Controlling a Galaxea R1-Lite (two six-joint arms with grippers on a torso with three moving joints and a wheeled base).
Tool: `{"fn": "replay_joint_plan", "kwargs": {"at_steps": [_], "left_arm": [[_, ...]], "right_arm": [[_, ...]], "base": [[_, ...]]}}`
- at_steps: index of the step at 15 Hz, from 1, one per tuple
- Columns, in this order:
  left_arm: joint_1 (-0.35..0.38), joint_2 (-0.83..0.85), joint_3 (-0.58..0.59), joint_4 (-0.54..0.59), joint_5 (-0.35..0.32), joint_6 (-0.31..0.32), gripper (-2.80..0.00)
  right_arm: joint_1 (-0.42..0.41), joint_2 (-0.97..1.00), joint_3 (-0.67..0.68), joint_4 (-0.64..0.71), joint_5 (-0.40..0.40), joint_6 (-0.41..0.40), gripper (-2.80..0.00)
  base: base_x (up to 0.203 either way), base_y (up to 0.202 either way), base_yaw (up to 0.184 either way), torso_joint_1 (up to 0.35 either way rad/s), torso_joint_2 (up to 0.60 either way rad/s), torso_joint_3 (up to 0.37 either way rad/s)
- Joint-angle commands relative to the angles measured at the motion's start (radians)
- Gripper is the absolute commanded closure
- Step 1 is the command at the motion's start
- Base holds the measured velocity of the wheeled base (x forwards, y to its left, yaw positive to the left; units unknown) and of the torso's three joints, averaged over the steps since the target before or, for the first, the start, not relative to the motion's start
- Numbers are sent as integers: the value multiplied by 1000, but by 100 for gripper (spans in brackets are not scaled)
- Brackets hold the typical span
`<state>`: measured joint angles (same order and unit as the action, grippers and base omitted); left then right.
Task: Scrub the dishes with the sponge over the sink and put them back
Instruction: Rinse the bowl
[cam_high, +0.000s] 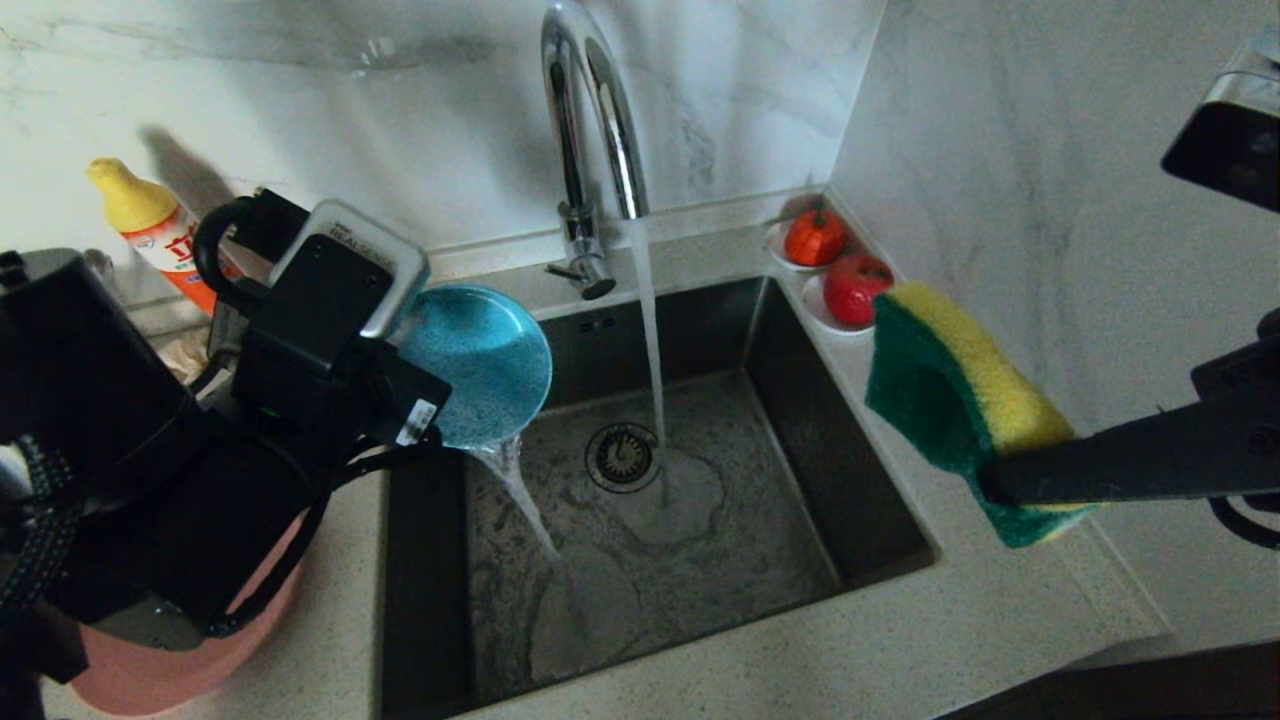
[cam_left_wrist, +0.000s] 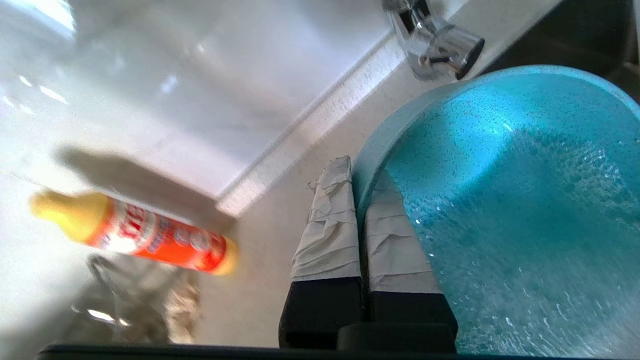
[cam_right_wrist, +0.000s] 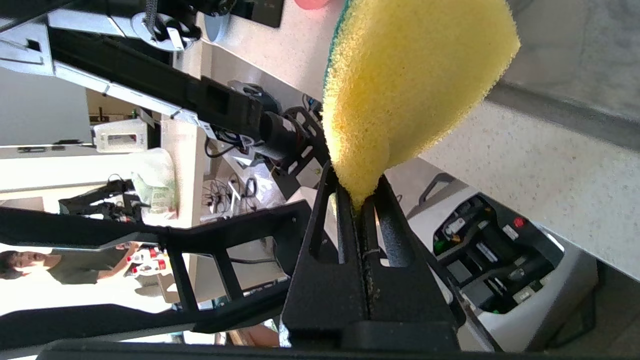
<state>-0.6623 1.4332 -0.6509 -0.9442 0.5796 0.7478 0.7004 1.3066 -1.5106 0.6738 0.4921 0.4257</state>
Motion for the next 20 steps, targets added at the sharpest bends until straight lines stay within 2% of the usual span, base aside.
{"fn": "replay_joint_plan", "kwargs": {"at_steps": [1,6,14,19,20], "left_arm": [[0,-3,7,-27,2,47,0],[-1,5,50,-171,-3,196,0],[1,-3,45,-184,3,305,0],[1,4,68,-369,-1,499,0],[1,3,77,-379,-1,516,0]], "right_arm": [[-10,10,3,-16,13,3,0],[-12,8,10,-22,14,2,0],[-33,8,13,-50,29,2,0],[-39,8,13,-51,31,1,0],[-41,8,12,-51,31,1,0]], "base": [[0,0,0,0,0,0],[0,0,0,0,0,0],[0,0,0,0,0,0],[0,0,0,0,0,0],[0,0,0,0,0,0]]}}
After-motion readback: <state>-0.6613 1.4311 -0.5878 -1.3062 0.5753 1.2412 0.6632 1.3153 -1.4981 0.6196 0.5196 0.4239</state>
